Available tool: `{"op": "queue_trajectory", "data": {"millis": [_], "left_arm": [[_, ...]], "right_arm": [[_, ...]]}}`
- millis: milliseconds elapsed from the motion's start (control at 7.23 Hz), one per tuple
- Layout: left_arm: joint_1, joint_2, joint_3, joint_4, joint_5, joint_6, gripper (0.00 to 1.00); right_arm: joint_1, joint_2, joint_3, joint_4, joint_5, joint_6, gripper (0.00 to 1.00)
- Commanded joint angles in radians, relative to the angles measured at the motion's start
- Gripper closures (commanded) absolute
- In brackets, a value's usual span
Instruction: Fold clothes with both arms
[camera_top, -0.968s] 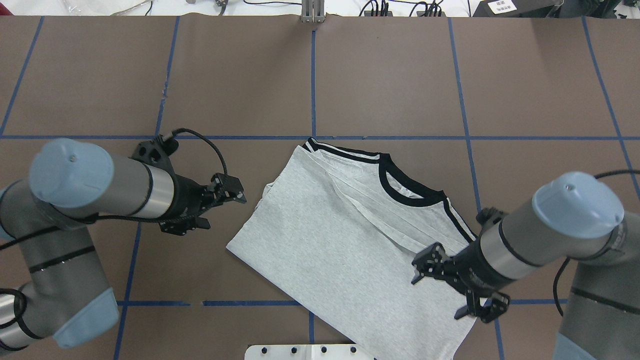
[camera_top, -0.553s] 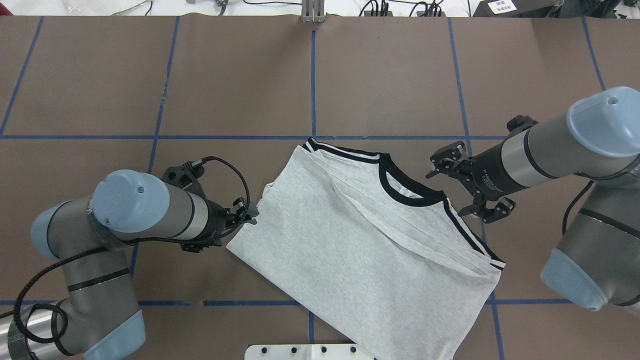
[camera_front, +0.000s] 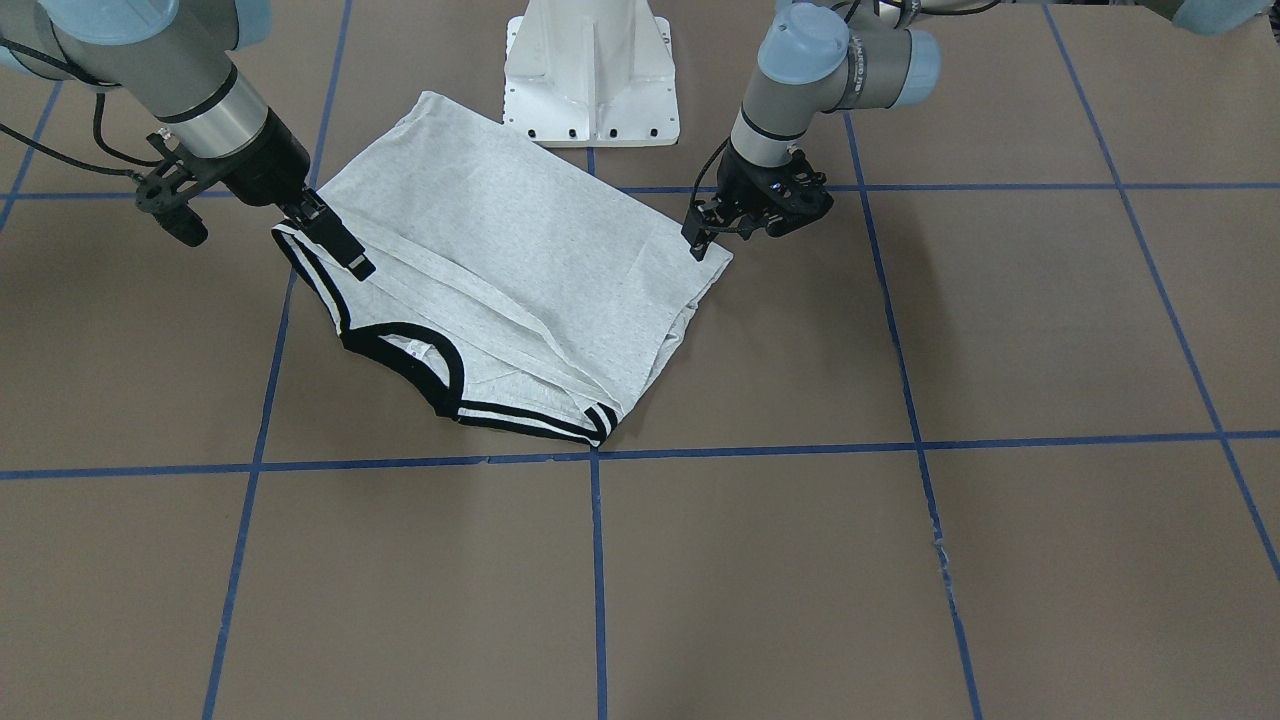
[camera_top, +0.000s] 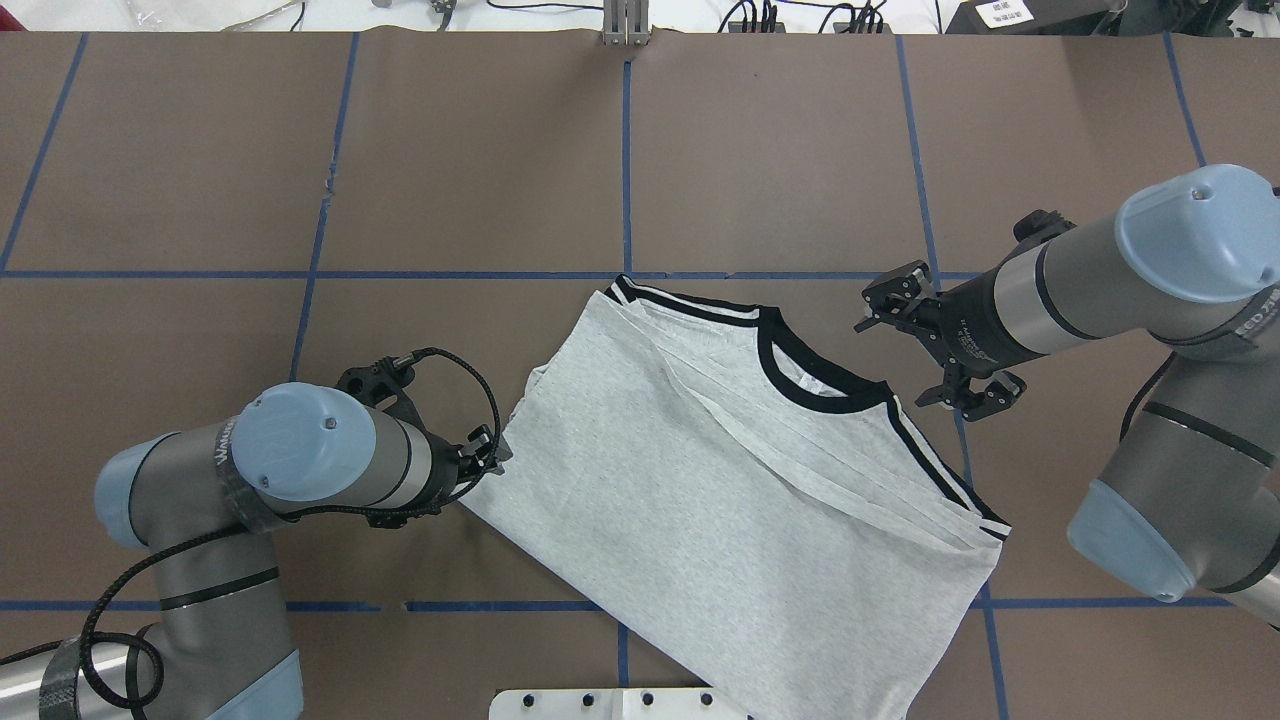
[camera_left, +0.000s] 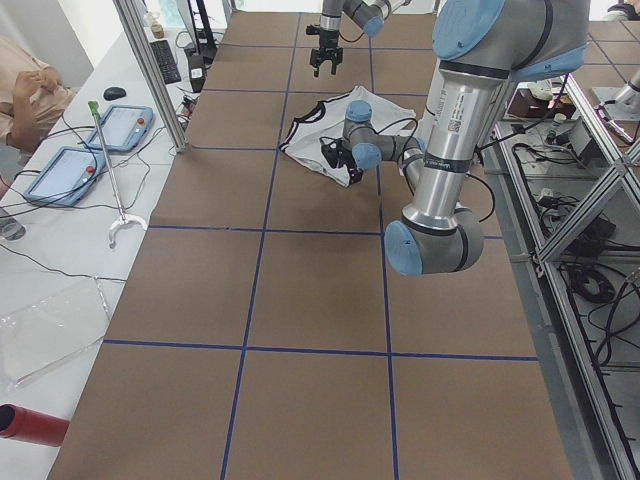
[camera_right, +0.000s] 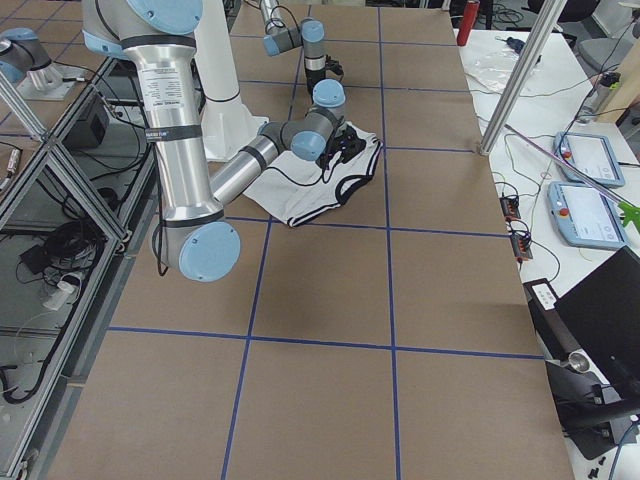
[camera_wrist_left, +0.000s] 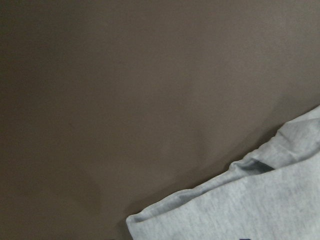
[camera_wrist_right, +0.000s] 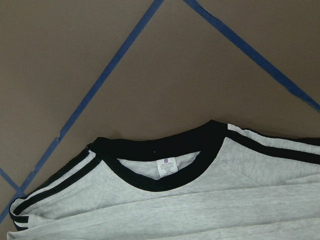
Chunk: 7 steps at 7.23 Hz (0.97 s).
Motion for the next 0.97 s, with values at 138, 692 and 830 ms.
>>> {"op": "queue_trajectory", "data": {"millis": [138, 692, 830], "left_arm": [[0.01, -0.006, 0.023, 0.004, 0.007, -0.003, 0.24], [0.012, -0.012, 0.035, 0.007, 0.006, 0.0, 0.38], [0.012, -0.012, 0.037, 0.012, 0.006, 0.0, 0.4]], "right_arm": [[-0.009, 0.002, -0.002, 0.0, -0.001, 0.0, 0.0], [-0.012, 0.0, -0.003, -0.002, -0.002, 0.0, 0.0], [-0.013, 0.0, -0.005, -0.002, -0.002, 0.0, 0.0]]}}
